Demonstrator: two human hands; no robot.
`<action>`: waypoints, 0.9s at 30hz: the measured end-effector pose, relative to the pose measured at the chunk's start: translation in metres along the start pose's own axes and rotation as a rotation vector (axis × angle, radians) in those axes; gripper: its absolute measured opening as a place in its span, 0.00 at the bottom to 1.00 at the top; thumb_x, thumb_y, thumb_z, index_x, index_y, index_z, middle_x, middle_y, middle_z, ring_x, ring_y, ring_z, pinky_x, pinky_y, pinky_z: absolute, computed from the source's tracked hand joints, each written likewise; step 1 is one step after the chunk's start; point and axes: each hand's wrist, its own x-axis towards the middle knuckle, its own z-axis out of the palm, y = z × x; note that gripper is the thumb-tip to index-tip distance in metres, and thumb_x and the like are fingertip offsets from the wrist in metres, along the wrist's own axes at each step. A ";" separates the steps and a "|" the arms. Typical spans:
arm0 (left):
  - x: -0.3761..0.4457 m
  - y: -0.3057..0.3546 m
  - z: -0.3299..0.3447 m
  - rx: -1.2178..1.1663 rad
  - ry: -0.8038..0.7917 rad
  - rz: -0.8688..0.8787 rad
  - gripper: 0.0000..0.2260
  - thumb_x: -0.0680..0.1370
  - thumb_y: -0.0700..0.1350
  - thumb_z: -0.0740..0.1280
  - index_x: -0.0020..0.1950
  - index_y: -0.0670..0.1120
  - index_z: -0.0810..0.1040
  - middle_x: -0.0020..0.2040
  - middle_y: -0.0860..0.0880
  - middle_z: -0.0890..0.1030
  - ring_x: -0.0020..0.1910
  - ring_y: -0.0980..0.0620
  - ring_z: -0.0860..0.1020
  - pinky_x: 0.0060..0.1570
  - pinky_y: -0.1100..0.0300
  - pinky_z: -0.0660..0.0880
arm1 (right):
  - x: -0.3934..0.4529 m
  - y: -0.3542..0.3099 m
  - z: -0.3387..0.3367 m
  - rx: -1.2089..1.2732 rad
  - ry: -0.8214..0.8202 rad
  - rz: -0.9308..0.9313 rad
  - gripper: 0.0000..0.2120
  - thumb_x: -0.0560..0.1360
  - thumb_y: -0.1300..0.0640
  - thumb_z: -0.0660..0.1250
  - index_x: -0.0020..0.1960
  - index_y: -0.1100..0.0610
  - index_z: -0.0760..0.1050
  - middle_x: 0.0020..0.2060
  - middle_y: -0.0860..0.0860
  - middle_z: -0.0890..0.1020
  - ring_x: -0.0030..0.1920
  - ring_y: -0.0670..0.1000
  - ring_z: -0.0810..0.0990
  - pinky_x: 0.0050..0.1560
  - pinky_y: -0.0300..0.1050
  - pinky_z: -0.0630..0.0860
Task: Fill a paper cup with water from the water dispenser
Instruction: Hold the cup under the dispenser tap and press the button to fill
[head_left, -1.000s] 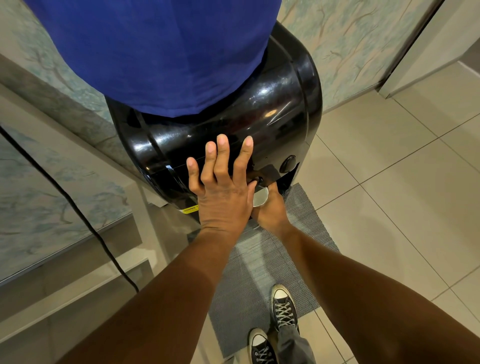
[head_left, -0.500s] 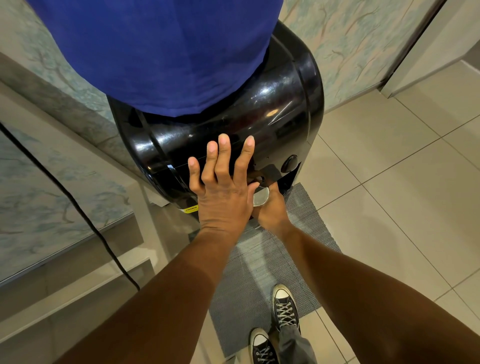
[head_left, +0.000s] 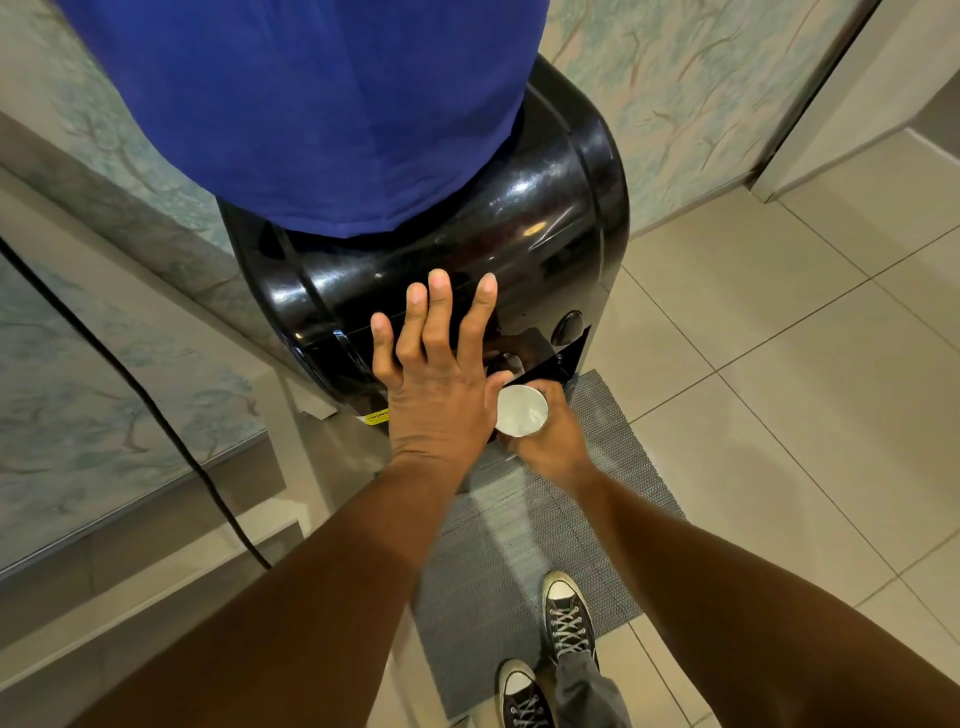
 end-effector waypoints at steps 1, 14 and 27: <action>0.000 0.000 -0.002 -0.006 -0.011 -0.001 0.55 0.69 0.65 0.71 0.78 0.53 0.32 0.74 0.42 0.48 0.74 0.47 0.40 0.72 0.43 0.38 | -0.004 0.000 -0.003 -0.001 0.002 -0.013 0.32 0.62 0.62 0.79 0.61 0.57 0.68 0.46 0.42 0.75 0.48 0.44 0.76 0.40 0.33 0.73; 0.004 -0.015 -0.069 -0.147 -0.293 0.066 0.32 0.79 0.48 0.63 0.80 0.53 0.51 0.79 0.45 0.55 0.77 0.44 0.55 0.72 0.43 0.55 | -0.052 -0.050 -0.044 -0.062 -0.057 -0.034 0.34 0.63 0.60 0.80 0.63 0.53 0.66 0.54 0.48 0.74 0.55 0.48 0.73 0.45 0.32 0.71; 0.022 -0.072 -0.143 -0.603 -0.490 -0.002 0.27 0.82 0.54 0.58 0.79 0.48 0.58 0.71 0.48 0.70 0.67 0.49 0.71 0.62 0.51 0.72 | -0.102 -0.150 -0.055 -0.106 -0.148 -0.117 0.36 0.64 0.59 0.80 0.65 0.50 0.65 0.57 0.48 0.74 0.58 0.50 0.73 0.49 0.38 0.74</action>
